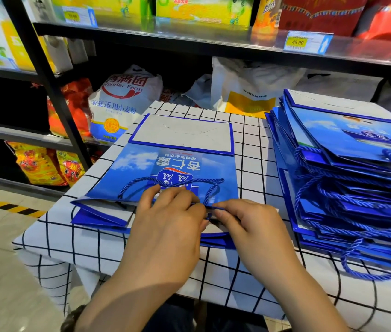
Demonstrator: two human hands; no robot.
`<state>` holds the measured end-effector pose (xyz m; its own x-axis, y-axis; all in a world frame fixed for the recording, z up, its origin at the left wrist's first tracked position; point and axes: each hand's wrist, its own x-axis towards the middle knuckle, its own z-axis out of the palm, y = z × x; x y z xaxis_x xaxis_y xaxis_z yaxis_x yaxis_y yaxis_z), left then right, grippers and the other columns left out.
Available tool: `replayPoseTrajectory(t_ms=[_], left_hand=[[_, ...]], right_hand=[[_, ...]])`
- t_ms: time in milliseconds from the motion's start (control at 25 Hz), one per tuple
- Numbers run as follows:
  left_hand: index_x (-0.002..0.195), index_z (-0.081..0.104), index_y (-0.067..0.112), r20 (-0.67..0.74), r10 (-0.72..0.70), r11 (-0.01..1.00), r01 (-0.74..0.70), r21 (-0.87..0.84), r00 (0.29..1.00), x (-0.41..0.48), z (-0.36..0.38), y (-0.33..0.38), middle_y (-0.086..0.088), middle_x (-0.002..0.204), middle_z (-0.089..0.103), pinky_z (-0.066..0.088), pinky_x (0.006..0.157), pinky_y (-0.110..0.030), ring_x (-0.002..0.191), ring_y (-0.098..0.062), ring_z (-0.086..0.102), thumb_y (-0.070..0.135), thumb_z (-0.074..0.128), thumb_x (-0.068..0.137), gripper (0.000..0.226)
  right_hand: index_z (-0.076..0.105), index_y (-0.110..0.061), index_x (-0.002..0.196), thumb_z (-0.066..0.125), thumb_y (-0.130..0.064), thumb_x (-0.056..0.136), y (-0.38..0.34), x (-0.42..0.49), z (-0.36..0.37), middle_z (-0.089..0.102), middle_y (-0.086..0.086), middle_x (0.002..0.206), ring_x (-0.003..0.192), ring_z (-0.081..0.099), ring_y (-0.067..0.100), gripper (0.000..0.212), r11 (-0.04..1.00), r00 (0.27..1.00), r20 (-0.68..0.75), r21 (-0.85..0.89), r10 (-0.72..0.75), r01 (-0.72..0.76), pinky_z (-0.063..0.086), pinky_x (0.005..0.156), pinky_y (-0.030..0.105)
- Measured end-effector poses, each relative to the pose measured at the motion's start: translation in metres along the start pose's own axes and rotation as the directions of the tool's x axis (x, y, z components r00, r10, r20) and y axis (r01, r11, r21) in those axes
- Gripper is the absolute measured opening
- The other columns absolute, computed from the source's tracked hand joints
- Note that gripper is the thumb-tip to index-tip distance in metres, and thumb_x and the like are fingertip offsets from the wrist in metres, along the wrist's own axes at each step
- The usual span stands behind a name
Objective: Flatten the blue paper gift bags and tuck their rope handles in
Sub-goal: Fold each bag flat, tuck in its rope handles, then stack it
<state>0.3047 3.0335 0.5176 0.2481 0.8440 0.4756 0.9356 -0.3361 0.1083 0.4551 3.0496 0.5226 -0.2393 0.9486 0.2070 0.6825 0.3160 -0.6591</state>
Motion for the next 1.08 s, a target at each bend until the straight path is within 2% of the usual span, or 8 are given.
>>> replayPoseTrajectory(t_ms=[120,240,360,560,680,840,960,1080], left_hand=[[0.064,0.061,0.021,0.017,-0.059,0.987,0.061,-0.149,0.998,-0.003,-0.006,-0.002,0.005,0.074,0.065,0.039,0.081,-0.035,0.072,-0.022,0.064,0.038,0.045,0.076,0.027],[0.063,0.053,0.023,0.032,-0.225,0.924,0.224,-0.309,0.974,-0.005,-0.018,-0.001,0.008,0.069,0.062,0.049,0.053,-0.038,0.062,-0.019,0.061,0.043,0.048,0.076,0.025],[0.079,0.052,0.029,0.116,-0.331,0.86,0.35,-0.372,0.936,0.003,-0.027,0.003,0.012,0.071,0.062,0.049,0.061,-0.035,0.072,-0.011,0.06,0.042,0.053,0.085,0.014],[0.09,0.052,0.035,0.321,-0.302,0.842,0.409,-0.351,0.898,0.03,-0.018,0.015,0.015,0.067,0.058,0.044,0.068,-0.028,0.079,-0.008,0.056,0.04,0.059,0.084,0.01],[0.085,0.05,0.034,0.293,-0.36,0.808,0.453,-0.377,0.886,0.036,-0.014,0.016,0.011,0.069,0.06,0.042,0.067,-0.029,0.078,-0.012,0.055,0.029,0.059,0.085,0.01],[0.097,0.056,0.034,0.163,-0.237,0.921,0.275,-0.277,0.958,0.029,-0.02,0.013,0.01,0.095,0.062,0.041,0.072,-0.028,0.092,-0.012,0.055,0.036,0.052,0.089,0.01],[0.118,0.052,0.036,0.344,-0.021,0.97,0.103,-0.22,0.939,0.018,-0.026,0.007,0.015,0.119,0.051,0.04,0.087,-0.026,0.112,-0.007,0.047,0.054,0.045,0.087,0.037],[0.126,0.043,0.035,0.373,0.084,0.995,-0.057,-0.081,0.924,0.011,-0.027,0.005,0.013,0.127,0.047,0.041,0.084,-0.026,0.116,-0.009,0.045,0.056,0.046,0.085,0.046]], right_hand=[[0.065,-0.034,0.087,0.061,-0.03,0.084,0.002,-0.004,-0.002,0.071,-0.011,0.079,0.077,0.065,0.01,0.006,0.993,0.998,-0.033,0.112,0.049,-0.045,0.052,0.071,0.038],[0.064,-0.033,0.08,0.068,-0.031,0.078,0.003,-0.009,-0.002,0.067,-0.018,0.069,0.07,0.061,0.005,0.004,0.995,0.997,-0.053,0.084,0.062,-0.057,0.05,0.067,0.031],[0.067,-0.029,0.08,0.071,-0.03,0.074,0.003,-0.013,-0.001,0.066,-0.018,0.068,0.072,0.058,0.005,0.007,0.997,0.996,-0.072,0.051,0.053,-0.05,0.048,0.064,0.03],[0.062,-0.032,0.087,0.06,-0.038,0.067,0.003,-0.017,0.004,0.069,-0.012,0.077,0.072,0.062,0.008,0.021,1.0,0.996,-0.089,0.023,-0.016,0.018,0.052,0.065,0.036],[0.07,-0.025,0.08,0.061,-0.038,0.068,0.006,-0.017,0.005,0.072,-0.011,0.082,0.079,0.066,0.008,0.019,0.998,0.993,-0.096,0.004,-0.068,0.069,0.055,0.07,0.035],[0.07,-0.025,0.075,0.059,-0.045,0.068,0.011,-0.018,0.007,0.069,-0.011,0.084,0.079,0.06,0.008,0.024,0.979,0.969,-0.194,-0.161,-0.156,0.125,0.055,0.064,0.029],[0.068,-0.023,0.076,0.046,-0.06,0.067,0.013,-0.02,0.003,0.062,-0.01,0.08,0.074,0.057,0.013,0.044,0.97,0.969,-0.237,-0.245,-0.069,0.009,0.047,0.059,0.026],[0.07,-0.022,0.085,0.045,-0.055,0.075,0.011,-0.021,-0.001,0.067,-0.009,0.083,0.077,0.064,0.016,0.042,0.942,0.981,-0.143,-0.328,-0.128,0.075,0.054,0.063,0.031]])
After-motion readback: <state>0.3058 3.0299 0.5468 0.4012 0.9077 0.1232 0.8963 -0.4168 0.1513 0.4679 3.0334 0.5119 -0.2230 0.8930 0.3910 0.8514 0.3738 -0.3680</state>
